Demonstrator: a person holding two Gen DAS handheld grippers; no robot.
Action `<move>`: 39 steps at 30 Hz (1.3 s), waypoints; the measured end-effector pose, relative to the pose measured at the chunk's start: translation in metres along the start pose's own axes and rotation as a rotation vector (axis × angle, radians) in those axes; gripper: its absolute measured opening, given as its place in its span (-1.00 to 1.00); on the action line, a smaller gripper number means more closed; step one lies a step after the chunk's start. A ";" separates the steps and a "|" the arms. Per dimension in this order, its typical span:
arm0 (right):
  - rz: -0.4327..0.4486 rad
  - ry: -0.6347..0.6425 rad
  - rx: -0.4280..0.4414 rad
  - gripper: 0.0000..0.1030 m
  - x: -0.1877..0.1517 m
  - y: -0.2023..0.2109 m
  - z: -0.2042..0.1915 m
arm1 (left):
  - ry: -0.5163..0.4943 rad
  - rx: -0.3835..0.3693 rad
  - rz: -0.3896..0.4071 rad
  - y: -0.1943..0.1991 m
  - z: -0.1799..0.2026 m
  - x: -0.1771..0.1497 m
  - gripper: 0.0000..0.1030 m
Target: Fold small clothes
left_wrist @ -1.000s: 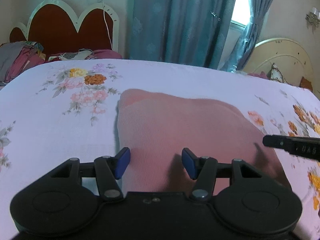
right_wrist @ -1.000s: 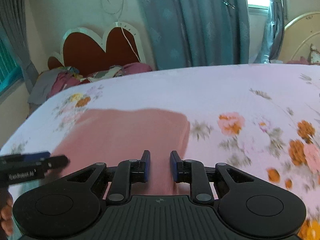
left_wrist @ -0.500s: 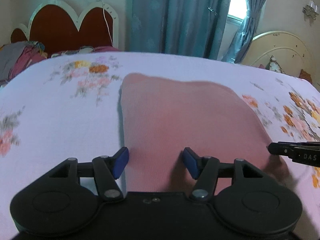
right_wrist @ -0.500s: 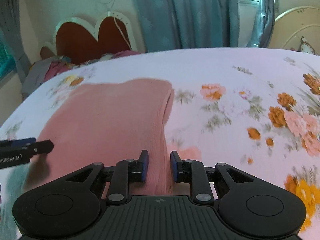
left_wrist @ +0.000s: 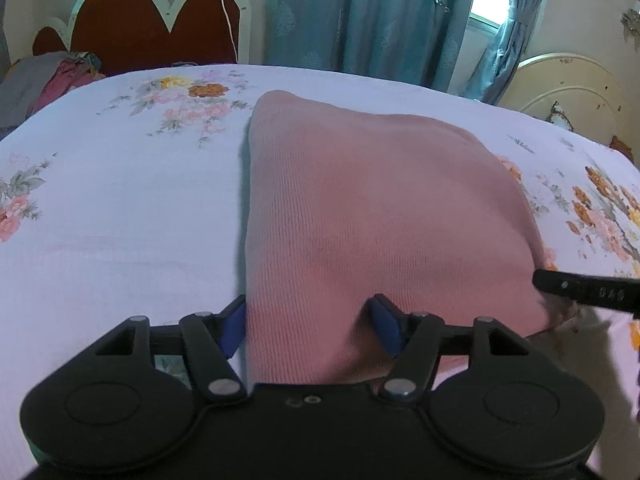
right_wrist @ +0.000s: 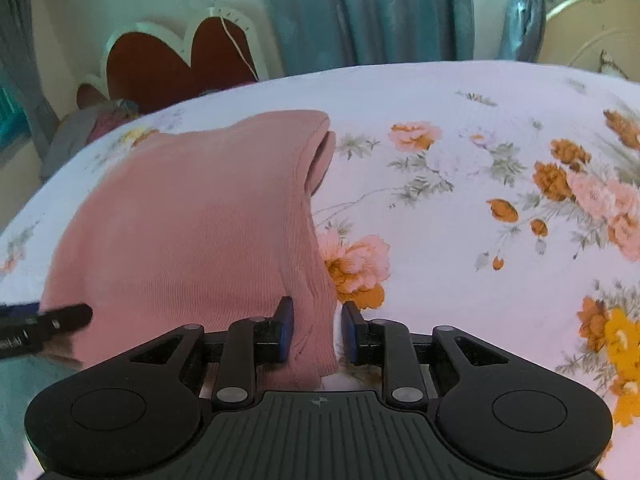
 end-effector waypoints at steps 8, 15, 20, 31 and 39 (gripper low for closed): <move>0.006 0.023 0.007 -0.52 -0.001 0.001 0.000 | 0.033 0.047 -0.013 0.001 0.003 0.000 0.69; -0.019 0.130 -0.027 -0.51 0.000 0.002 -0.011 | 0.062 0.129 -0.051 0.002 0.009 -0.003 1.00; -0.024 0.123 -0.026 -0.51 0.000 0.002 -0.010 | 0.020 0.205 -0.014 0.006 0.016 -0.005 1.00; -0.040 0.125 -0.025 -0.50 -0.002 0.001 -0.016 | 0.130 0.293 0.024 0.012 0.013 -0.006 0.99; -0.021 0.133 -0.047 -0.49 -0.006 0.003 -0.022 | 0.142 0.244 0.001 0.008 0.010 -0.009 1.00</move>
Point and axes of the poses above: each gripper's, at about its wrist camera, not at the fingertips, and y roughly against the way its jaws point, z to its right, x to its top, the point moved 6 cm from there along -y, roughly the way its jaws point, and after that the axes turned 1 degree about x, right-handed, at the moved point
